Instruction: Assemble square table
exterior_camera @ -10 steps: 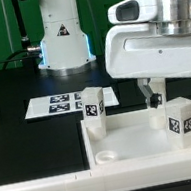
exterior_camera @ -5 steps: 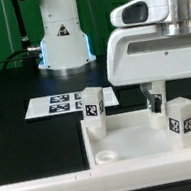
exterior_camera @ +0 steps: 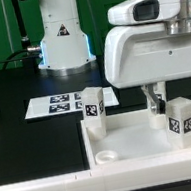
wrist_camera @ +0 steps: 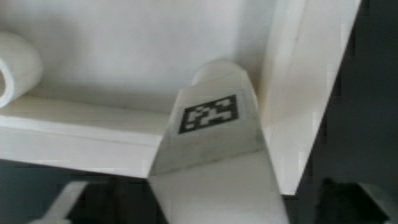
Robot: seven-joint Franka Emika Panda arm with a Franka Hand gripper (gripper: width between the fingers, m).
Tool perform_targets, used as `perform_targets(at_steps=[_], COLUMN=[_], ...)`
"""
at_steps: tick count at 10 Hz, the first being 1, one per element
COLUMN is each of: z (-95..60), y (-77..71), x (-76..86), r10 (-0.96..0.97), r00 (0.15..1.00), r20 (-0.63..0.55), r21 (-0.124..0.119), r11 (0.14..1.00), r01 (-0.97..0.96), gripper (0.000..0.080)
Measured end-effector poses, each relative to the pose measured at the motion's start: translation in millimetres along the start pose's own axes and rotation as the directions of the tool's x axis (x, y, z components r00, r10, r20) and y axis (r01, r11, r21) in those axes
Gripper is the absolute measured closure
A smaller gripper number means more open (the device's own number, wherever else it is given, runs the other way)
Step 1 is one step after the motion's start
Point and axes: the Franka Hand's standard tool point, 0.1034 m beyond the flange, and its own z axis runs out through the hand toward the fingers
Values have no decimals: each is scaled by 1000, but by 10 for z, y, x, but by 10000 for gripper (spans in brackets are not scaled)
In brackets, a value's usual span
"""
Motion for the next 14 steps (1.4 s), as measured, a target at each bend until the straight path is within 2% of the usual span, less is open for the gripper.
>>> perform_targets(at_steps=[1, 2, 4, 6, 8, 10, 11, 13, 14], z=[1, 0, 1, 4, 7, 11, 11, 11, 14], y=[-2, -2, -5, 2, 17, 38, 42, 40, 48], x=[0, 0, 0, -4, -9, -16, -26, -40, -32], r10=[3, 4, 62, 236, 438, 658, 763, 894, 924], r00=[1000, 1000, 998, 972, 899, 753, 646, 446, 382], r20=[0, 0, 0, 2, 5, 8, 17, 28, 37], r21=[0, 0, 2, 4, 4, 3, -1, -25, -38], r11=[1000, 1000, 998, 972, 899, 753, 646, 447, 383], r01=[-3, -4, -62, -236, -438, -658, -763, -894, -923], gripper=[422, 515, 515, 515, 515, 515, 515, 515, 515])
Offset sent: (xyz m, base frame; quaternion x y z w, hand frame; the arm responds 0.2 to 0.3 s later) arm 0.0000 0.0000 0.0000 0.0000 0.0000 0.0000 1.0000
